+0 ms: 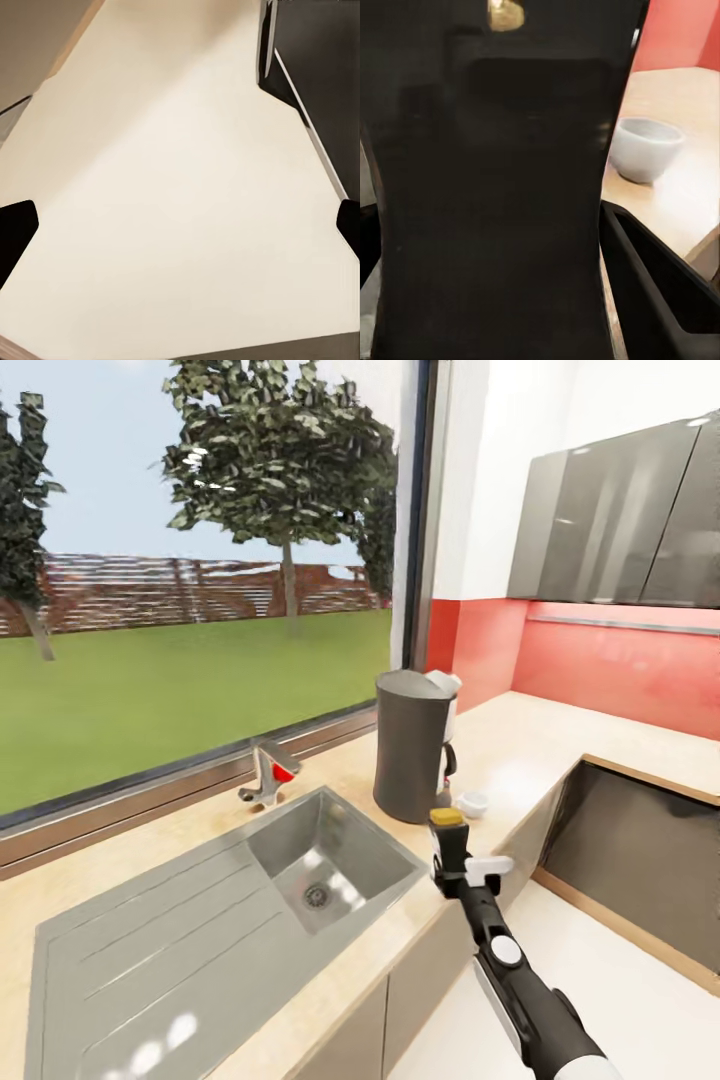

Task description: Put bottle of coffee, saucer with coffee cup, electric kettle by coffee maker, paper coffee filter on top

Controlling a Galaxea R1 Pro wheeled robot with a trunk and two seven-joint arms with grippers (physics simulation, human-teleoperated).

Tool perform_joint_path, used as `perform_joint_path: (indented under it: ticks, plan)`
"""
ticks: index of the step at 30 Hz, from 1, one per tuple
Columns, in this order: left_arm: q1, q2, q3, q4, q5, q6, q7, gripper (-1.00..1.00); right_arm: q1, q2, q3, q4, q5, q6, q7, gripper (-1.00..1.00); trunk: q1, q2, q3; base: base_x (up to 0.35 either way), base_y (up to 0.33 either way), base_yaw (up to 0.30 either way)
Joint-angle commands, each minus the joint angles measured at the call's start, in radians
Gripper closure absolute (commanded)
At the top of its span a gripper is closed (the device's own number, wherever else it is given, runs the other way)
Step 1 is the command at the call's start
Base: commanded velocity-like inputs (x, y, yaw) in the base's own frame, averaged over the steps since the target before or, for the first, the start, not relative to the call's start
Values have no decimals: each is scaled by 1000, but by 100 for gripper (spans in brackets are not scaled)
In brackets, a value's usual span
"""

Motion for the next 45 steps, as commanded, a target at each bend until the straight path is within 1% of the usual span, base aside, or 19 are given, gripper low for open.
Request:
perform_joint_path:
  ticks: [1, 6, 11, 21, 27, 28, 34, 35, 39, 45]
  plan:
    - [-1, 0, 7, 0, -10, 3, 3, -100, -1, -1, 3, 2, 3, -3, 1, 100, 1, -2, -2, 3, -291, 0]
    - [-1, 1, 7, 0, -10, 2, 3, -100, -1, 0, 3, 3, 4, -5, 9, 100, 1, -2, -2, 1, -290, 40]
    - [-1, 1, 7, 0, -10, 1, 3, -100, -1, 1, 3, 3, 3, -5, 8, 100, 1, -2, -2, 61, -259, 213]
    - [-1, 3, 7, 0, -10, 1, 2, -100, -1, 1, 3, 4, 3, -5, 8, 100, 1, -2, -2, 240, -196, 252]
    - [-1, 2, 6, 0, -10, 0, 3, -100, -1, 1, 5, 5, 5, -6, 9, 100, 1, -2, -2, 57, -30, 28]
    - [-1, 3, 5, 0, -10, 0, 3, -100, -1, 1, 5, 24, 4, -7, 9, 100, 1, -2, -2, 1, -1, 1]
    - [-1, 3, 5, 0, -10, 0, 3, -100, -1, 1, 5, 39, 4, -13, 8, 100, 1, -2, -2, 16, 0, 0]
    - [-1, 3, 5, 0, -10, 1, 3, -100, -1, 1, 5, 53, 4, -16, 8, 100, 1, -2, -2, 148, 0, 0]
    - [-1, 3, 5, 0, -10, 0, 3, -100, -1, 1, 5, 91, 3, -76, 8, 100, 1, -2, -2, 104, 0, 0]
    - [-1, 3, 4, 0, -10, 0, 3, -100, -1, 2, 5, 97, 4, -97, 8, 100, 1, -2, -2, 10, 0, 0]
